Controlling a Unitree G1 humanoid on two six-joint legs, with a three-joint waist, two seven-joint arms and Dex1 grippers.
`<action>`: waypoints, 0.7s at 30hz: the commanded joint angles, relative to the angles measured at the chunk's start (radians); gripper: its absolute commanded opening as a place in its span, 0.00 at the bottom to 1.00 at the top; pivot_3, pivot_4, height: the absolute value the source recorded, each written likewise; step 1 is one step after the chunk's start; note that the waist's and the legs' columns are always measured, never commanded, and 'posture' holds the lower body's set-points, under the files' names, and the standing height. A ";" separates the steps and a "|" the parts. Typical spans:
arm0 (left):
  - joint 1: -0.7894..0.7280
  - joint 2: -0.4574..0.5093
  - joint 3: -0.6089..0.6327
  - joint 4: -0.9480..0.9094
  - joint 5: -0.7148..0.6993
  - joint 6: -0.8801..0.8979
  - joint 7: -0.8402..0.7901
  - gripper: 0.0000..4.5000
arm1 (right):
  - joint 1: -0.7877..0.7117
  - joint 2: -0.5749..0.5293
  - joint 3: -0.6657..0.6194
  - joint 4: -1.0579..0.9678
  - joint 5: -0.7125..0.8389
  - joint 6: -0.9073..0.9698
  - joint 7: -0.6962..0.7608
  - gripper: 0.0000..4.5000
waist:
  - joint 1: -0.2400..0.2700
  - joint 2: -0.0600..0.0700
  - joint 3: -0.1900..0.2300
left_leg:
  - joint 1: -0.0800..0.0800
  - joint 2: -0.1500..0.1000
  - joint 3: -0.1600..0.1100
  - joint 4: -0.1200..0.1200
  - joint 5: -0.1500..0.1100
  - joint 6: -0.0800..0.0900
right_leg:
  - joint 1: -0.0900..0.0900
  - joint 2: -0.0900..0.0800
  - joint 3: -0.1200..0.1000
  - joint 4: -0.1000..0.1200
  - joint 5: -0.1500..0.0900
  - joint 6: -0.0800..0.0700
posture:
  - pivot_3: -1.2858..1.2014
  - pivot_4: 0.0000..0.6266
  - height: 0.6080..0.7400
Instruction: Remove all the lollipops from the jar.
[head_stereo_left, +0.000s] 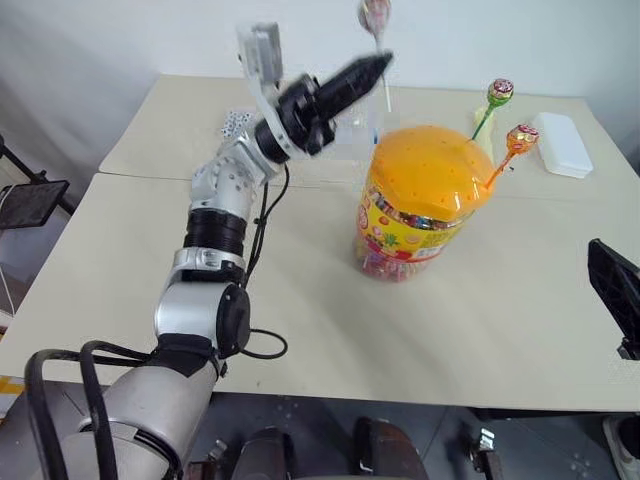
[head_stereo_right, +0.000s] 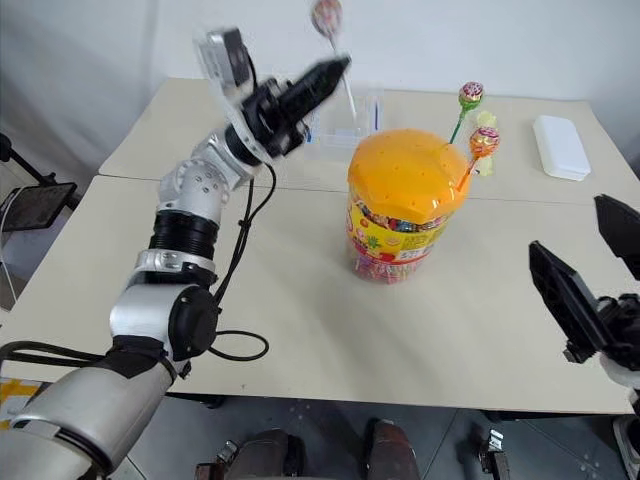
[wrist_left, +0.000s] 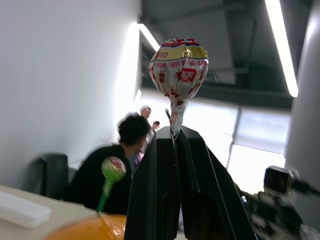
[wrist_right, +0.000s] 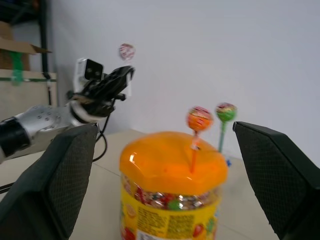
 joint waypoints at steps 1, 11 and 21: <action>0.045 0.142 -0.013 -0.065 0.073 0.015 0.081 0.01 | -0.026 -0.076 0.039 -0.009 -0.006 0.031 0.049 1.00 | -0.004 0.000 0.000 | 0.000 0.000 0.000 0.000 0.000 0.000 | 0.000 0.000 0.001 0.000 0.000 0.000 | 0.52 0.24 1.00; 0.556 0.649 -0.208 -0.423 0.378 0.174 0.191 0.01 | 0.014 -0.195 0.068 0.150 -0.153 0.074 0.281 1.00 | 0.000 -0.003 0.002 | 0.000 -0.001 -0.003 0.001 0.000 0.000 | -0.001 0.000 0.000 0.002 0.000 0.000 | 0.52 0.24 1.00; 0.907 0.808 -0.149 -0.623 0.387 0.331 0.240 0.11 | 0.019 -0.212 0.060 0.212 -0.201 0.089 0.406 1.00 | 0.003 -0.003 0.002 | 0.001 0.000 -0.002 0.000 0.000 -0.001 | -0.001 0.000 0.002 0.002 0.000 0.000 | 0.52 0.24 1.00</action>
